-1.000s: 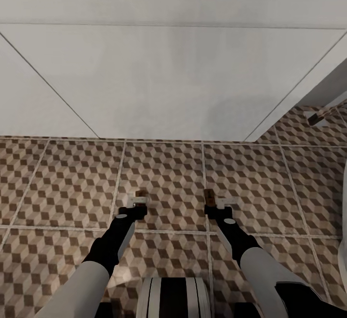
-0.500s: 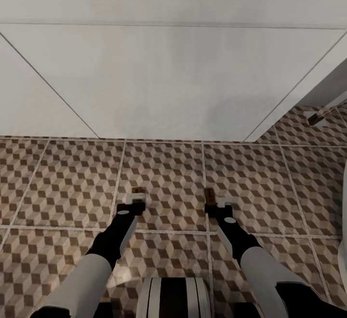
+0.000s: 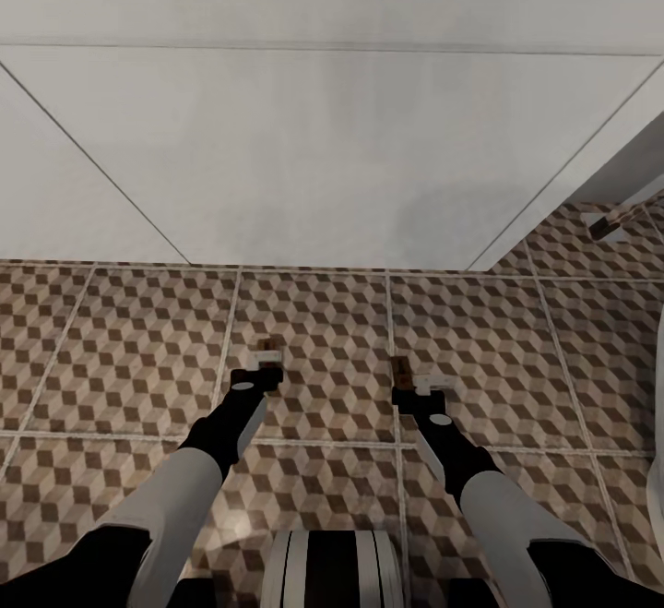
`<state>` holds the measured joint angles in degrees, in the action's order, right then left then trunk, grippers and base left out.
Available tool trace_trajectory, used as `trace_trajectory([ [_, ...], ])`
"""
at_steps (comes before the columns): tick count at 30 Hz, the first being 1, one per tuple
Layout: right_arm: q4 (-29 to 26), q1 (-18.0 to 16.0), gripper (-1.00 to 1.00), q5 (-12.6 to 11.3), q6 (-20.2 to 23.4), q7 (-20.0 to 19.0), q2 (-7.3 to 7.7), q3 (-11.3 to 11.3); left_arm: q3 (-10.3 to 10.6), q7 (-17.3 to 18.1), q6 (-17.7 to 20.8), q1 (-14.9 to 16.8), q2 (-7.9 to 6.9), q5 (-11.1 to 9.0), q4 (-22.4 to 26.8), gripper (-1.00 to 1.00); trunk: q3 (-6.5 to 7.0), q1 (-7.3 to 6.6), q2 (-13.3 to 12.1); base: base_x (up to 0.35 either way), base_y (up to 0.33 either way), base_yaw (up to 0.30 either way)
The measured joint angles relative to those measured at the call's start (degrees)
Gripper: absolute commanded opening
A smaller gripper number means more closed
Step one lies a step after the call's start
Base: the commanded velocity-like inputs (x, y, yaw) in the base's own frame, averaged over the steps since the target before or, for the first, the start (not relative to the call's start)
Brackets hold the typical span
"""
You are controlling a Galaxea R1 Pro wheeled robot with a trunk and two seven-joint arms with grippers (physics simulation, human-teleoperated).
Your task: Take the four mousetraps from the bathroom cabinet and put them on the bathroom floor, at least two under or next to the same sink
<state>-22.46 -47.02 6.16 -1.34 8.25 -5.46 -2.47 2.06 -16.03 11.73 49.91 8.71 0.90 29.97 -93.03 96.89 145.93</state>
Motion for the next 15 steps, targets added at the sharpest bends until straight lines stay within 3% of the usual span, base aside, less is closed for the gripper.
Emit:
trace_trajectory([
  [15, 0.0, 0.0, -1.0, 0.0, 0.09, 0.0, -0.02, 0.0, 0.04, 0.51, -0.12, 0.27, -0.07, -0.12, -5.22, -1.0, 0.0, 0.0, 0.0, 0.0, 0.0, 0.0],
])
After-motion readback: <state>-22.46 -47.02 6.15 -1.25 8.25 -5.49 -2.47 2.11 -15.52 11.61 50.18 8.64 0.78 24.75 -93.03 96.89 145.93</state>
